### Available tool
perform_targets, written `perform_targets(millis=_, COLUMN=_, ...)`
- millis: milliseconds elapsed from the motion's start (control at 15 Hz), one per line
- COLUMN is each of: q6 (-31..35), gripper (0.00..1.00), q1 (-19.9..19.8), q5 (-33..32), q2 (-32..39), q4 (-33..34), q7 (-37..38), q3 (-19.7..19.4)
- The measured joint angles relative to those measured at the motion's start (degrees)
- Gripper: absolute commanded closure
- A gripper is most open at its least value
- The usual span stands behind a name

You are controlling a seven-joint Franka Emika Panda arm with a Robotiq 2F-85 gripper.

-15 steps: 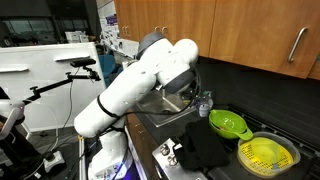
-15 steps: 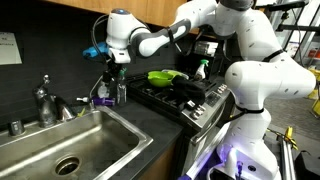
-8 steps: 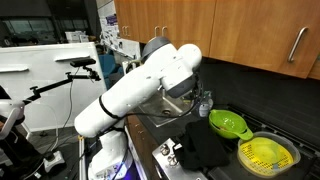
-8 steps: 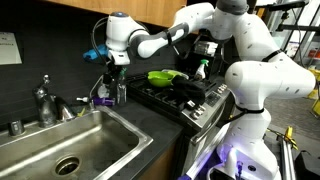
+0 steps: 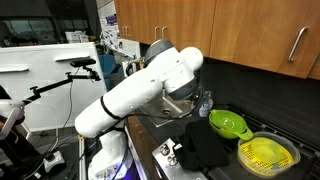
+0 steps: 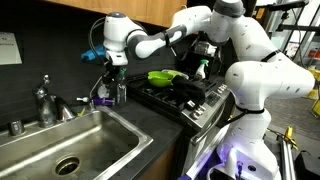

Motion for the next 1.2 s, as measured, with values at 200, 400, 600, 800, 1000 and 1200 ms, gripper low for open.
perform_targets(millis=200, q6=-0.78, gripper=0.38, q1=0.46, q5=-0.31, q2=-0.55, q4=0.54, q7=0.0, q3=0.02)
perform_targets(millis=400, q6=-1.51, gripper=0.63, q1=0.72, q5=-0.46, q2=-1.04, q4=0.91, q7=0.0, q3=0.25)
perform_targets(millis=600, q6=-1.79, gripper=0.84, q1=0.76, q5=-0.56, q2=-1.24, q4=1.09, q7=0.0, q3=0.41)
perform_targets(millis=800, q6=-2.05, gripper=1.0, q1=0.75, q5=-0.72, q2=-1.29, q4=1.65, q7=0.0, q3=0.54)
perform_targets(millis=1000, q6=-2.02, gripper=0.96, q1=0.54, q5=-0.94, q2=-1.3, q4=1.69, q7=0.85, q3=0.53)
perform_targets(millis=1200, q6=-2.01, gripper=0.96, q1=0.33, q5=-1.37, q2=-1.3, q4=1.7, q7=0.82, q3=0.52)
